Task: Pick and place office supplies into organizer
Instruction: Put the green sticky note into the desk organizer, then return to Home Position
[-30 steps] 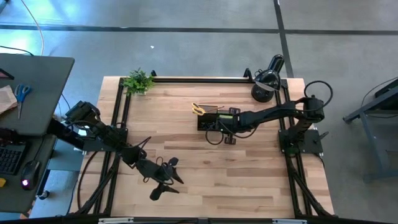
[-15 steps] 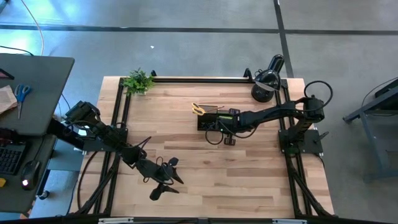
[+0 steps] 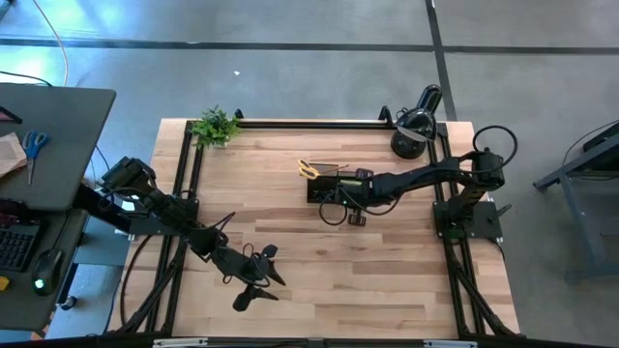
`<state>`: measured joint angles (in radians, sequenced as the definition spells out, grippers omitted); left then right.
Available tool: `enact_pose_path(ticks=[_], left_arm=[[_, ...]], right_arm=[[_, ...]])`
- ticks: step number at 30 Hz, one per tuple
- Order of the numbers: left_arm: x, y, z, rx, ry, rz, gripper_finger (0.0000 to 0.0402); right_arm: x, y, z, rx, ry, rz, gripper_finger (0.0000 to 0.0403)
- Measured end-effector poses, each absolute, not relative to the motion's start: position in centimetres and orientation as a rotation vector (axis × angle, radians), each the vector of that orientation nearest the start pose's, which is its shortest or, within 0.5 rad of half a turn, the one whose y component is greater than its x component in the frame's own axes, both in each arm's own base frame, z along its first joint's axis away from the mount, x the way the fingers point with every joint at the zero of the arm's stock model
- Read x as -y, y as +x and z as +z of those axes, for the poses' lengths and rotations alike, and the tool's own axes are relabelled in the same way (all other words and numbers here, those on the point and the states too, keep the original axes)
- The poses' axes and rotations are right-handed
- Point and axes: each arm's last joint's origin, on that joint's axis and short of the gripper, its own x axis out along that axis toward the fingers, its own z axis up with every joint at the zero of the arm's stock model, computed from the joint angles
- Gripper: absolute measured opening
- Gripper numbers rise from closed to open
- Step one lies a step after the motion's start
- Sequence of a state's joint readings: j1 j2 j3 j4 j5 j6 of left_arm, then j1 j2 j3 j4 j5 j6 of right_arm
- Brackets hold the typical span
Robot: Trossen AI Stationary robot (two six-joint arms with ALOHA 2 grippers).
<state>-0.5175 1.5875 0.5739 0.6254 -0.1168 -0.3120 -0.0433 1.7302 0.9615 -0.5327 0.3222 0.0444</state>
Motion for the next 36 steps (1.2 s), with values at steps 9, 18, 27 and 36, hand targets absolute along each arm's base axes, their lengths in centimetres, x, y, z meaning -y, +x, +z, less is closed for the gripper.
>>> enact_pose_path(ticks=[9, 18, 27, 36], left_arm=[[14.3, 25.7, 15.5, -0.428, -0.182, -0.333, 0.0193], [14.3, 25.8, 15.6, -0.413, -0.199, -0.335, 0.0193], [13.8, 25.7, 17.0, -0.381, -0.223, -0.414, 0.0193], [8.8, 23.2, 23.3, -0.287, -0.127, -0.318, 0.0193]], right_arm=[[1.7, 30.4, 14.8, -1.262, -0.129, -0.388, 0.0131], [-0.5, 29.6, 18.5, -1.114, -0.074, -0.352, 0.0140], [-1.6, 27.8, 22.3, -0.982, 0.023, -0.389, 0.0140], [-4.4, 26.1, 25.8, -0.795, 0.065, -0.302, 0.0140]])
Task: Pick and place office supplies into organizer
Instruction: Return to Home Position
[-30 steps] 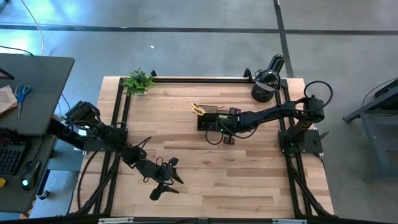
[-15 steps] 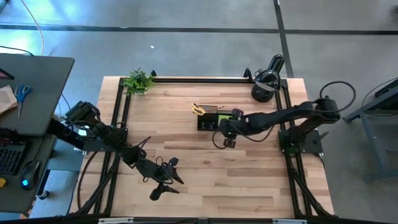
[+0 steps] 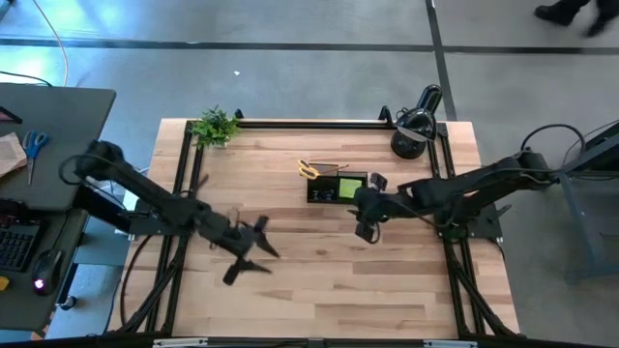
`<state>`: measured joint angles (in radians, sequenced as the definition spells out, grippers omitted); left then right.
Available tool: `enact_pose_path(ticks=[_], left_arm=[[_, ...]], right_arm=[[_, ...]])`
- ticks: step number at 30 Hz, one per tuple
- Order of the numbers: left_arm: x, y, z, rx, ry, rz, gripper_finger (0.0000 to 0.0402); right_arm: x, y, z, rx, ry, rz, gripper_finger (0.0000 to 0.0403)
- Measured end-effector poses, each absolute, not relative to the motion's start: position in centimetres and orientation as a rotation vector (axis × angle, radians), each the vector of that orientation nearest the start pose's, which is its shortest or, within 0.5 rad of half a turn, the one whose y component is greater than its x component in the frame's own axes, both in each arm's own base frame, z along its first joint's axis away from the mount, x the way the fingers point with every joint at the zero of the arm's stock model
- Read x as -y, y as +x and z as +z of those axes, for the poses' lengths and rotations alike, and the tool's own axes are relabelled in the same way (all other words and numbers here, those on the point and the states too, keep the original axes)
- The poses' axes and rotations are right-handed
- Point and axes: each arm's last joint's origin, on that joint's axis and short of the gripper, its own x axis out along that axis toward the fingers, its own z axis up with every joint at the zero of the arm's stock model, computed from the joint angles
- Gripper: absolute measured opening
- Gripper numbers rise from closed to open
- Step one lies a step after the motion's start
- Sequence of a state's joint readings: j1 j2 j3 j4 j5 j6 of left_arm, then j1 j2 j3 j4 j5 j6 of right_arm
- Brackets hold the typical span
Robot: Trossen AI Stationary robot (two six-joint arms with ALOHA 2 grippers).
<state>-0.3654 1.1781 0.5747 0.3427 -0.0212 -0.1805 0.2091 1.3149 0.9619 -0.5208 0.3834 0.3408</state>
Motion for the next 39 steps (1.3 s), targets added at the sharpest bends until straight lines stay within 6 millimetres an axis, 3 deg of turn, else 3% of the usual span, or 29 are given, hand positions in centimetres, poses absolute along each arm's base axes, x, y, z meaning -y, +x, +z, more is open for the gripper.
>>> enact_pose_path(ticks=[5, 8, 14, 22, 30, 36, 39], left_arm=[[6.8, 20.8, 25.3, -0.279, -0.048, -0.247, 0.0193], [6.2, 19.6, 24.9, -0.205, -0.047, -0.243, 0.0193], [4.9, 17.4, 21.4, -0.070, -0.086, -0.246, 0.0193], [1.0, 15.1, 20.1, 0.031, -0.174, -0.307, 0.0193], [-0.5, 13.4, 16.7, -0.017, -0.256, -0.217, 0.0191], [-0.3, 12.8, 15.1, -0.182, -0.198, -0.025, 0.0126], [0.2, 12.6, 15.2, -0.168, -0.137, -0.090, 0.0070]], right_arm=[[-5.1, 24.4, 27.7, -0.682, 0.018, -0.349, 0.0132], [-4.9, 23.1, 27.5, -0.630, 0.038, -0.310, 0.0106], [-4.0, 19.5, 24.6, -0.446, 0.124, -0.241, 0.0010], [-2.0, 14.5, 20.7, -0.113, 0.175, -0.189, 0.0032], [-1.1, 11.5, 16.4, -0.033, 0.210, -0.197, 0.0004], [-1.1, 10.7, 15.9, -0.070, 0.210, -0.220, 0.0005], [-1.3, 10.6, 15.9, -0.070, 0.170, -0.220, 0.0001]])
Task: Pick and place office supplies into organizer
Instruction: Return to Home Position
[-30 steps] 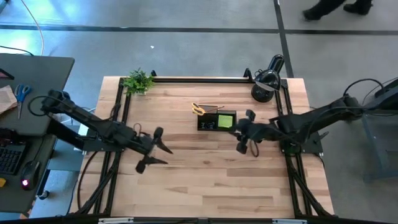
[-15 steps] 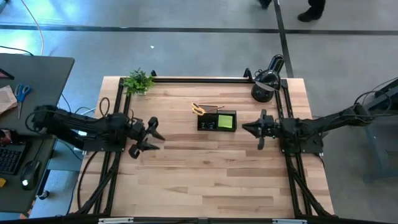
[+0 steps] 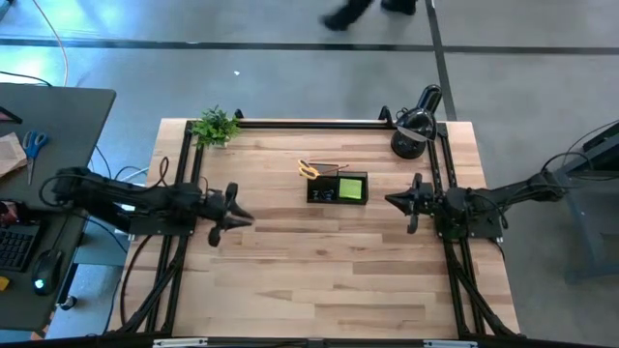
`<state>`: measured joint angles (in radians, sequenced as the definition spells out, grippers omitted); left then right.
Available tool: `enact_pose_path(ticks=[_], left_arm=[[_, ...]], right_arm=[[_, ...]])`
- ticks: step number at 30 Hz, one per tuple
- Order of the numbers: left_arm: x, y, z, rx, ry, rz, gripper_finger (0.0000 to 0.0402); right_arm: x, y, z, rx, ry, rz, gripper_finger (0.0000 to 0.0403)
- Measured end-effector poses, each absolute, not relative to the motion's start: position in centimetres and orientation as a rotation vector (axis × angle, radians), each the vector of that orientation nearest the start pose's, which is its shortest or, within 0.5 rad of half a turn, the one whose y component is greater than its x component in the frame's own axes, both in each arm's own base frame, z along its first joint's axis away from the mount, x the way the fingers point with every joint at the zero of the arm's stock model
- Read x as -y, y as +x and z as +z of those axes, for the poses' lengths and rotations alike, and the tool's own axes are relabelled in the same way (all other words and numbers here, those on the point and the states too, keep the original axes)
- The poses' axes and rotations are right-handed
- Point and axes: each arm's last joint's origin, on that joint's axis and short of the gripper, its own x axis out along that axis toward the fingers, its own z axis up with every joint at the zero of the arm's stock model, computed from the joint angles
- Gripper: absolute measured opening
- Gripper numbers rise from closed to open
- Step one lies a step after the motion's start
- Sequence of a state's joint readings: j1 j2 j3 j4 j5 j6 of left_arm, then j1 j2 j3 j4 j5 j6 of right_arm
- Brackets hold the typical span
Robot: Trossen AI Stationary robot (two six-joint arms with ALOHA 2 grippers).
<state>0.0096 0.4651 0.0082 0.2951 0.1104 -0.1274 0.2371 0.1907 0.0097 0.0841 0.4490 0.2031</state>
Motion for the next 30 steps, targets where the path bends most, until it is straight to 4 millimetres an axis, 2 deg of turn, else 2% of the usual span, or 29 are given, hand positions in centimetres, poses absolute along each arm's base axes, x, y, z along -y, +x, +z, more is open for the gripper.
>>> enact_pose_path(ticks=[2, 4, 9, 15, 21, 30], left_arm=[[0.3, 12.4, 15.5, -0.145, -0.111, -0.155, 0.0029], [0.2, 12.2, 15.7, -0.127, -0.105, -0.186, 0.0008], [-0.4, 11.6, 16.2, -0.077, -0.142, -0.186, 0.0022], [-1.1, 10.5, 16.5, -0.046, -0.171, -0.200, 0.0004], [-1.3, 9.3, 17.5, 0.004, -0.171, -0.198, 0.0002], [-1.5, 9.3, 17.4, -0.007, -0.142, -0.122, 0.0003]], right_arm=[[-1.3, 10.6, 16.0, -0.066, 0.152, -0.228, 0.0003], [-1.3, 10.6, 16.0, -0.068, 0.149, -0.225, 0.0005], [-1.3, 10.6, 16.0, -0.066, 0.167, -0.222, 0.0001], [-1.3, 10.6, 16.1, -0.057, 0.160, -0.230, 0.0004], [-1.3, 10.5, 17.5, -0.021, 0.118, -0.224, 0.0001], [-1.2, 10.4, 17.0, -0.059, 0.144, -0.252, 0.0001]])
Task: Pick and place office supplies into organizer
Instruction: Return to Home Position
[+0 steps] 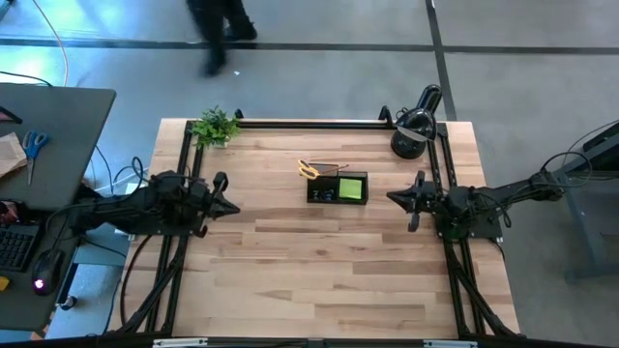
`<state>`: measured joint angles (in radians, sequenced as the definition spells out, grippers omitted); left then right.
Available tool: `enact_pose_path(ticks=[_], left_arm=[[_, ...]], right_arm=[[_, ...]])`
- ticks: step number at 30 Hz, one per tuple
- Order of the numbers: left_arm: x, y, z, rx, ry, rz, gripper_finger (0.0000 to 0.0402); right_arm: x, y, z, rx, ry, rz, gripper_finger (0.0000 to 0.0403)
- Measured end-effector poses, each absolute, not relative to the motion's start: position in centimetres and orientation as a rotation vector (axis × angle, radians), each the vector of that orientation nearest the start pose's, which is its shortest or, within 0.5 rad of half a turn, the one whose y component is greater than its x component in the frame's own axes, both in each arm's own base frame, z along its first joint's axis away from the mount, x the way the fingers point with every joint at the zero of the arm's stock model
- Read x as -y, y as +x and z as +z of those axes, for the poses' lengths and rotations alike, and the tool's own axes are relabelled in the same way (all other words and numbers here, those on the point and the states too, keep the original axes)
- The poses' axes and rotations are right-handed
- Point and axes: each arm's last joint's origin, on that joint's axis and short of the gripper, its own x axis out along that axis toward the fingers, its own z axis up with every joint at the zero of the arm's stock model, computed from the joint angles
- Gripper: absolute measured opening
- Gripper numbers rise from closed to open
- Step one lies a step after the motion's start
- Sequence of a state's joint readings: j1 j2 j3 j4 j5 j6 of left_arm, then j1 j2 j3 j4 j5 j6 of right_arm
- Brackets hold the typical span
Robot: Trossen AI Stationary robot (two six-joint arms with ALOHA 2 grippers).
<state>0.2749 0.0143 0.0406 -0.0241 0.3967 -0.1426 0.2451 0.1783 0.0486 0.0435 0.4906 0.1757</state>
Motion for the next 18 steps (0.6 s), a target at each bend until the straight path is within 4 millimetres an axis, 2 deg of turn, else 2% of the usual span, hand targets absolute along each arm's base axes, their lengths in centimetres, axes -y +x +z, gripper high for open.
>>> enact_pose_path(ticks=[7, 12, 18], left_arm=[[-1.5, 9.3, 17.4, -0.009, -0.135, -0.126, 0.0014], [-1.8, 9.4, 17.3, -0.009, -0.114, -0.015, 0.0016], [-1.9, 9.4, 17.3, -0.011, -0.113, 0.026, 0.0015]], right_arm=[[-1.1, 10.4, 17.2, -0.047, 0.104, -0.265, 0.0003], [-1.1, 10.3, 16.2, -0.141, 0.114, -0.274, 0.0001], [-1.2, 10.4, 16.9, -0.077, 0.080, -0.232, 0.0001]])
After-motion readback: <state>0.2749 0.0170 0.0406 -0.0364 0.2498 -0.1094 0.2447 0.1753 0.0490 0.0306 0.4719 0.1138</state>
